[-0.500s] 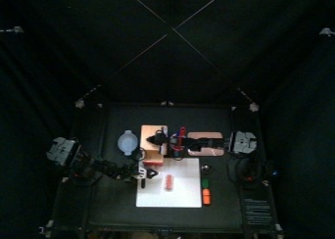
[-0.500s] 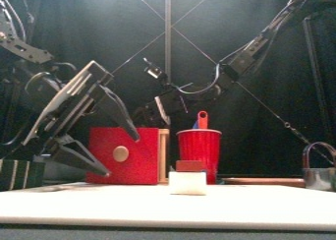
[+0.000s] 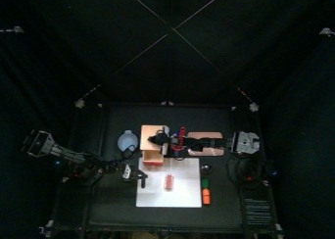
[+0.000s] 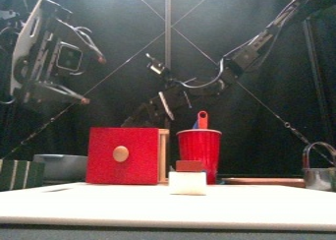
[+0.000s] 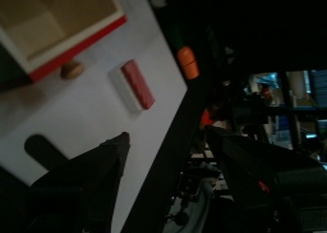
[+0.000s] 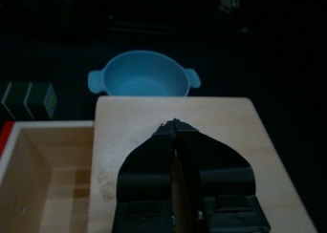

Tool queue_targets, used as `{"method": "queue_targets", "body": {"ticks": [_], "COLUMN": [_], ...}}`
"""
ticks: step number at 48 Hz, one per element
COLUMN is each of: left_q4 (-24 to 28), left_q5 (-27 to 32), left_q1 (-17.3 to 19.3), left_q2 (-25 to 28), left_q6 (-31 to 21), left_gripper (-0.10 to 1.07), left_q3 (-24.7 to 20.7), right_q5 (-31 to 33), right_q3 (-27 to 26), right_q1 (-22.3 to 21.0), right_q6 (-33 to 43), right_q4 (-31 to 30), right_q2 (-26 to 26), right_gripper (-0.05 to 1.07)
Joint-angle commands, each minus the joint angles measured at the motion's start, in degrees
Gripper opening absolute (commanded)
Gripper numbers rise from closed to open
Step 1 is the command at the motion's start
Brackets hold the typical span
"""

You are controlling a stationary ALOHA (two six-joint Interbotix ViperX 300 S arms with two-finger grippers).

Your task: Grab salmon sushi

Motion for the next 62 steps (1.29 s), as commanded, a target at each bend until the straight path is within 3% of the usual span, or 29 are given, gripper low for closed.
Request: {"method": "queue_targets", "body": {"ticks": [1,10,16,24,39,42,50,62], "left_q4": [5.8,22.4,30.1,35.7,37.3,37.4,37.3,37.4], "left_q5": [-1.3,-1.2,-1.1,-1.1,-1.1,-1.1,-1.1,-1.1], "left_q1": [3.7,14.8,20.0,20.7,20.8,20.7,20.7,21.0], "left_q2": [-3.3,-6.4,-6.3,-6.3,-6.3,-6.3,-6.3,-6.3], "left_q6": [1.7,10.1,14.3,14.8,14.9,14.9,14.9,14.9], "left_gripper": [0.96,0.96,0.96,0.96,0.96,0.96,0.96,0.96], "left_q3": [0.6,0.6,-1.2,-2.2,-2.2,-2.1,-2.0,-2.5], "right_q5": [-0.3,1.1,8.8,26.5,42.5,44.4,43.9,41.5], "right_q3": [0.9,10.1,15.6,17.1,17.9,18.2,19.2,21.1], "right_q1": [1.0,4.0,7.1,9.2,8.6,8.6,8.5,8.4], "right_q6": [0.1,0.4,1.3,1.5,3.8,4.4,4.8,4.6], "right_q4": [0.1,1.0,8.1,28.6,54.2,53.7,44.2,37.2], "right_q2": [-5.6,-14.6,-22.1,-29.1,-30.5,-30.5,-31.1,-34.2], "right_gripper": [0.04,0.05,0.05,0.09,0.11,0.11,0.11,0.11]}}
